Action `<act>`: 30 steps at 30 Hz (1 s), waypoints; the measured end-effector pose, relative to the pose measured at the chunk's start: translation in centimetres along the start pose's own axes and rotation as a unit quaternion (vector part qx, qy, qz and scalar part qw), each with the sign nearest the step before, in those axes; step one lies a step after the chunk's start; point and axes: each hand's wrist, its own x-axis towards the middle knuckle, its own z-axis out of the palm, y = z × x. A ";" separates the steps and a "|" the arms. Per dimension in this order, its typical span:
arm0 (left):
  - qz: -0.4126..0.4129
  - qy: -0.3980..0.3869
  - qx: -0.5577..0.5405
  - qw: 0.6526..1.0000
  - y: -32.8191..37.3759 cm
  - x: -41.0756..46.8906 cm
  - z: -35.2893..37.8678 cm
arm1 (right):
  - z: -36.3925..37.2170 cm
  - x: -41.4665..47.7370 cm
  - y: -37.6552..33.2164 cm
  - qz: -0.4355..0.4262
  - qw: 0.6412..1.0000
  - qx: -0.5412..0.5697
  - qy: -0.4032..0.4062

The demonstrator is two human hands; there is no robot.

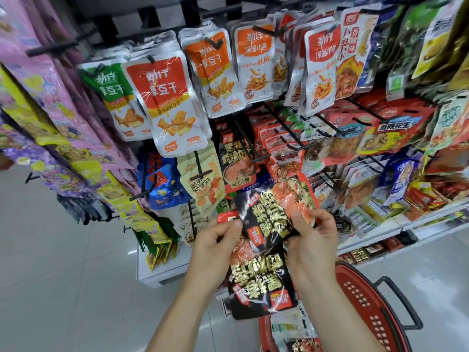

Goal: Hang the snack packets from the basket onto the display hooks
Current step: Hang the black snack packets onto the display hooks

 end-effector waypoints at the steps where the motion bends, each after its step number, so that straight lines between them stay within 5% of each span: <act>1: 0.001 0.006 -0.003 1.000 0.1 -0.1 0.1 | 0.0 0.0 0.1 -0.003 1.000 -0.001 0.003; 5: -0.011 0.068 0.066 0.995 1.2 -0.1 0.4 | -0.5 0.5 0.6 0.009 0.999 -0.036 -0.020; 7: 0.014 0.069 0.128 0.989 1.5 0.1 -0.1 | -1.7 1.7 -0.3 -0.008 0.984 -0.174 -0.027; 10: 0.133 0.020 0.294 0.946 1.5 0.5 -1.0 | -3.0 3.2 -3.1 -0.155 0.874 -0.454 -0.071; 14: 0.191 -0.075 0.447 0.871 2.7 1.4 -0.5 | -0.8 2.3 -3.6 -0.159 0.773 -0.503 -0.352; 16: 0.205 -0.089 0.465 0.857 3.3 1.7 -0.1 | 0.0 2.2 -2.4 -0.182 0.752 -0.505 -0.383; 19: 0.208 -0.089 0.467 0.855 3.3 2.4 -0.2 | 0.7 2.7 -1.5 -0.203 0.758 -0.498 -0.369; 22: 0.150 -0.065 0.374 0.913 2.9 2.9 -0.7 | 1.1 3.8 -1.8 -0.164 0.751 -0.517 -0.377; 26: 0.097 -0.034 0.317 0.943 2.4 3.2 -2.4 | 2.1 5.8 -3.0 -0.131 0.848 -0.410 -0.308; 30: 0.127 -0.050 0.360 0.923 2.1 3.0 -3.2 | 5.1 7.1 -2.5 -0.129 0.879 -0.368 -0.273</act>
